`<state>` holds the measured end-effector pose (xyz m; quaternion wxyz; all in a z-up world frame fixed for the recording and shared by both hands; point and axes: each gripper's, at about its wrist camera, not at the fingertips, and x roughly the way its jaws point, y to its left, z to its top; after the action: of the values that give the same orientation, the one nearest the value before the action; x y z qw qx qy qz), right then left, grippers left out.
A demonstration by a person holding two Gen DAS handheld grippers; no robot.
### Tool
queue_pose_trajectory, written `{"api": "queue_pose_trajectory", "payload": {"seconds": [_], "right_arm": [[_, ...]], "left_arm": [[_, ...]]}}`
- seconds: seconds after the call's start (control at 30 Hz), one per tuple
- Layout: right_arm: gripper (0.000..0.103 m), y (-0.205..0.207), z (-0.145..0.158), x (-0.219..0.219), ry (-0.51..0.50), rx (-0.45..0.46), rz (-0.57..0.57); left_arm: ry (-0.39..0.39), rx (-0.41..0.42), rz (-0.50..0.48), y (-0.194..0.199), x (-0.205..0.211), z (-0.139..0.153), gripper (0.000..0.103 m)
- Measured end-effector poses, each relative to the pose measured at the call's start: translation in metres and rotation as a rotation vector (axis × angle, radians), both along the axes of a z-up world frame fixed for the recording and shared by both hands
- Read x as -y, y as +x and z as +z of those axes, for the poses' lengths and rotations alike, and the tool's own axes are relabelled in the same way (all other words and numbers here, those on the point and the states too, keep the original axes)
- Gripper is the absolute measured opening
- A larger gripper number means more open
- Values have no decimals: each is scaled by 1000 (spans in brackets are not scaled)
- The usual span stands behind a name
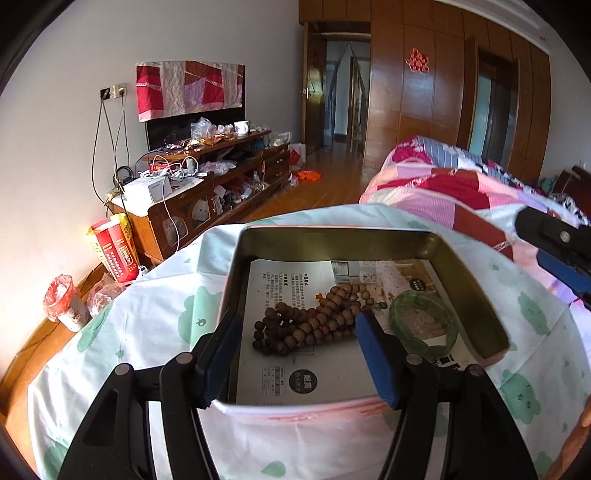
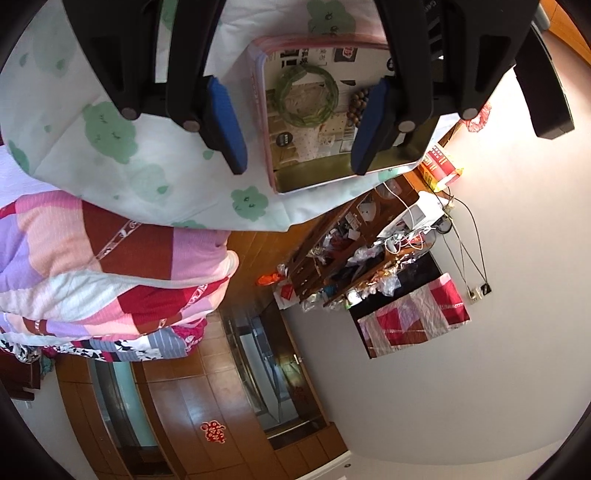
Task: Organize jewelry
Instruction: 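Lower the bead strand and green bangle into the pink tin and open both grippers, then withdraw both tools from the tin back toward the remaining jewelry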
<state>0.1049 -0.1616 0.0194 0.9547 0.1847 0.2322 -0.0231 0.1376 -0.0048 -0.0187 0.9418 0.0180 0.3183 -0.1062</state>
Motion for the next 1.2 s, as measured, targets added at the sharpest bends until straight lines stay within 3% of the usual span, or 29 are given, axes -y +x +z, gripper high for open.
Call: {"api": "queue_pose_trajectory", "payload": {"seconds": [0.4, 0.67, 1.0, 1.2], "right_arm": [[62, -63, -3, 23, -4, -35, -64], [62, -94, -14, 23, -40, -79, -45], [62, -122, -22, 24, -65, -112, -20], [62, -136, -28, 28, -69, -132, -16]], "left_arm": [[-88, -5, 25, -43, -28, 4, 65], [-162, -34, -54, -75, -41, 8, 65], [-30, -33, -279, -120, -30, 8, 65], [17, -87, -376, -136, -19, 3, 65]]}}
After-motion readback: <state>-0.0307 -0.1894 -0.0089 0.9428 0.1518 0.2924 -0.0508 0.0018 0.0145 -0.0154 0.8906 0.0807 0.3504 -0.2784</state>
